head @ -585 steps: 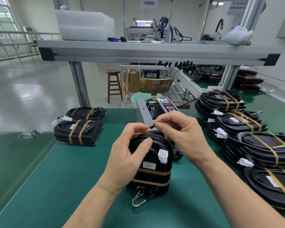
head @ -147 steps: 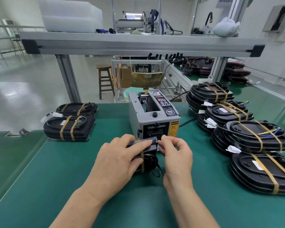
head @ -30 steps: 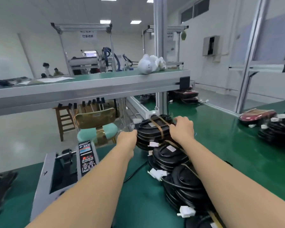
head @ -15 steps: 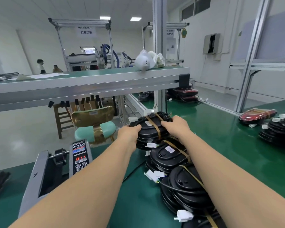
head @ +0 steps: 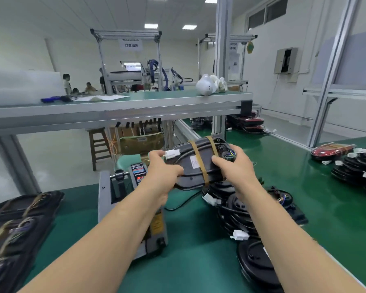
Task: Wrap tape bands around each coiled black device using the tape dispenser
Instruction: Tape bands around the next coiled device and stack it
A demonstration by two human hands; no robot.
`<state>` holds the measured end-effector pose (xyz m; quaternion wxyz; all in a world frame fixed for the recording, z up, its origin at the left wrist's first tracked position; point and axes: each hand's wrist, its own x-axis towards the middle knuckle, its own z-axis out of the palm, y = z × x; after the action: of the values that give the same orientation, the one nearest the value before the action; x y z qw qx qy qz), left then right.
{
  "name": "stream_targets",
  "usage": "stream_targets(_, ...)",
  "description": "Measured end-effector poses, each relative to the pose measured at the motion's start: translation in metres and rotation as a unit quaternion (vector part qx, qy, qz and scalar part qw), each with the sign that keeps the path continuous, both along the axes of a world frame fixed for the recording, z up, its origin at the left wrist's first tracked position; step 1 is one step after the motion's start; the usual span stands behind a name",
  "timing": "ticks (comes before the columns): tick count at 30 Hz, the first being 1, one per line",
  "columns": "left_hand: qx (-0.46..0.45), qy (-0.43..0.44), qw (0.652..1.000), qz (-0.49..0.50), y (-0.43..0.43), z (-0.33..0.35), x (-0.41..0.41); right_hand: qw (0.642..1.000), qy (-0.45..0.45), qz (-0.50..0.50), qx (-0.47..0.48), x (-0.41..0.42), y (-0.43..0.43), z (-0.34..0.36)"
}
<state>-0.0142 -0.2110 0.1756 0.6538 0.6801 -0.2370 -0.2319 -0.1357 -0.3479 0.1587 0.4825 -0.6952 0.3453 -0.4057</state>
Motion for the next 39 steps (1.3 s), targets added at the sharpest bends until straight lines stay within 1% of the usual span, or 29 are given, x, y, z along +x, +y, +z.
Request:
stream_targets(2, 0.021, -0.029, 0.999, -0.014, 0.035, -0.001, -0.011, 0.999, -0.039, 0.029, 0.014, -0.009, 0.027, -0.005)
stream_targets(7, 0.016, -0.068, 0.995, -0.064, 0.122, -0.009, -0.023, 0.983, -0.127, 0.113, 0.075, -0.021, 0.095, -0.024)
stream_targets(9, 0.023, -0.069, 0.996, -0.056, 0.152, -0.020, -0.021, 0.980, -0.137, 0.136, 0.055, -0.020, 0.121, -0.030)
stream_targets(12, 0.051, -0.062, 0.996, -0.034, 0.188, -0.040, -0.015, 0.983, -0.101, 0.149, -0.036, -0.013, 0.154, -0.034)
stream_targets(14, 0.079, -0.071, 0.994, -0.017, 0.205, -0.053, -0.010, 0.980, -0.063, 0.147, -0.118, -0.006, 0.174, -0.037)
stream_targets(17, 0.097, -0.102, 0.990, -0.003, 0.223, -0.055, -0.008, 0.959, -0.021, 0.143, -0.245, 0.004, 0.199, -0.039)
stream_targets(19, 0.090, -0.138, 0.986, -0.013, 0.229, -0.051, -0.007, 0.943, -0.008, 0.163, -0.291, 0.010, 0.210, -0.039)
stream_targets(22, 0.018, -0.177, 0.984, -0.012, 0.233, -0.041, -0.012, 0.929, 0.004, 0.213, -0.303, 0.016, 0.223, -0.039)
stream_targets(24, -0.010, -0.191, 0.981, 0.005, 0.233, -0.037, -0.013, 0.920, 0.018, 0.237, -0.313, 0.020, 0.229, -0.038)
stream_targets(28, 0.010, -0.204, 0.978, 0.047, 0.237, -0.044, -0.009, 0.895, 0.055, 0.278, -0.344, 0.025, 0.238, -0.042)
stream_targets(32, 0.002, -0.182, 0.982, 0.044, 0.238, -0.054, -0.003, 0.876, 0.064, 0.331, -0.344, 0.026, 0.234, -0.044)
stream_targets(33, -0.005, -0.178, 0.983, 0.045, 0.237, -0.056, 0.000, 0.875, 0.063, 0.348, -0.331, 0.027, 0.230, -0.042)
stream_targets(34, -0.009, -0.172, 0.984, 0.046, 0.237, -0.058, 0.004, 0.884, 0.046, 0.357, -0.299, 0.026, 0.227, -0.041)
stream_targets(35, -0.014, -0.165, 0.985, 0.047, 0.236, -0.060, 0.007, 0.907, 0.009, 0.344, -0.245, 0.026, 0.223, -0.042)
stream_targets(37, -0.025, -0.151, 0.987, 0.052, 0.238, -0.064, 0.012, 0.954, -0.102, 0.268, -0.082, 0.027, 0.213, -0.049)
stream_targets(38, -0.032, -0.142, 0.988, 0.053, 0.239, -0.067, 0.014, 0.963, -0.145, 0.229, 0.008, 0.030, 0.208, -0.054)
stream_targets(39, -0.041, -0.132, 0.989, 0.052, 0.239, -0.069, 0.015, 0.963, -0.169, 0.194, 0.086, 0.033, 0.203, -0.060)
